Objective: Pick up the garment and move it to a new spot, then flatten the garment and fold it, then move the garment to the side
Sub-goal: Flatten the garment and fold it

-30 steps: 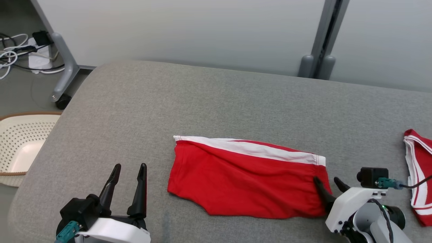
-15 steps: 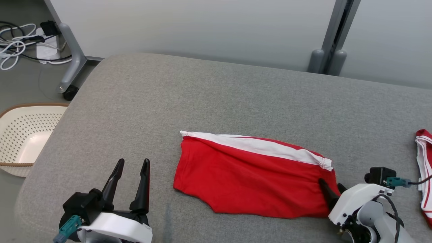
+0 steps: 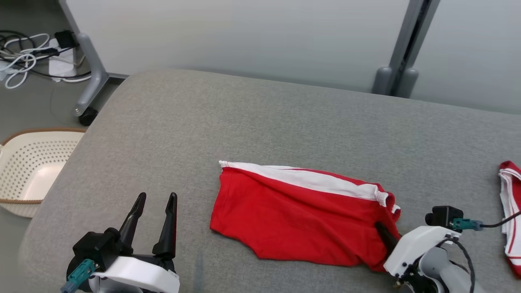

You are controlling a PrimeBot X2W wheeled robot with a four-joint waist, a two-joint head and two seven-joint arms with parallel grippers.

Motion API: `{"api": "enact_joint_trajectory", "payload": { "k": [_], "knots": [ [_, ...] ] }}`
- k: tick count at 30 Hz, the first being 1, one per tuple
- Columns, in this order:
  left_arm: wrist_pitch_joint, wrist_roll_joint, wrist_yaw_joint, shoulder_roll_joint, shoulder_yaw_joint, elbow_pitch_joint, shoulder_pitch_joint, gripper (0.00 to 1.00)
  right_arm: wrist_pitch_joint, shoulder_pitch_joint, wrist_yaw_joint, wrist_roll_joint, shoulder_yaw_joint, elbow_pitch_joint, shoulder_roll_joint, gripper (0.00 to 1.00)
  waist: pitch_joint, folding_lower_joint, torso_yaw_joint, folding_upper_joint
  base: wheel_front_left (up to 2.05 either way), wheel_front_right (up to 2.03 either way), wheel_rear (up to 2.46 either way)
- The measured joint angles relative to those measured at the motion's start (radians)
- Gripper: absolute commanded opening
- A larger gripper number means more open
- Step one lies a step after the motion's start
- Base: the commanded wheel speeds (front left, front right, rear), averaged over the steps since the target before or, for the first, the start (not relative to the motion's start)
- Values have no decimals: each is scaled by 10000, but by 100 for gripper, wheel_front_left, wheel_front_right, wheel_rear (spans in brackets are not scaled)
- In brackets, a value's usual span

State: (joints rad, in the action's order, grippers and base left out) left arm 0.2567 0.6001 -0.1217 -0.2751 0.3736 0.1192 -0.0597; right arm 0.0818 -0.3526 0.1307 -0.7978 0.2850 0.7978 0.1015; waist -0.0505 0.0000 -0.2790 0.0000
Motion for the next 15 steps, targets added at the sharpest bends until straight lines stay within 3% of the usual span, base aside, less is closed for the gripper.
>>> {"api": "enact_joint_trajectory", "payload": {
  "k": [12,15],
  "knots": [
    [-10,46,-58,25,75,-67,219,100,1712,705,0,-1110,86,-1741,2023,0,356,0,1148,0,0,0,0],
    [-10,46,-58,67,146,-63,259,100,2015,690,0,-1241,-240,-1988,2253,0,403,0,1385,0,0,0,0]
  ]
}}
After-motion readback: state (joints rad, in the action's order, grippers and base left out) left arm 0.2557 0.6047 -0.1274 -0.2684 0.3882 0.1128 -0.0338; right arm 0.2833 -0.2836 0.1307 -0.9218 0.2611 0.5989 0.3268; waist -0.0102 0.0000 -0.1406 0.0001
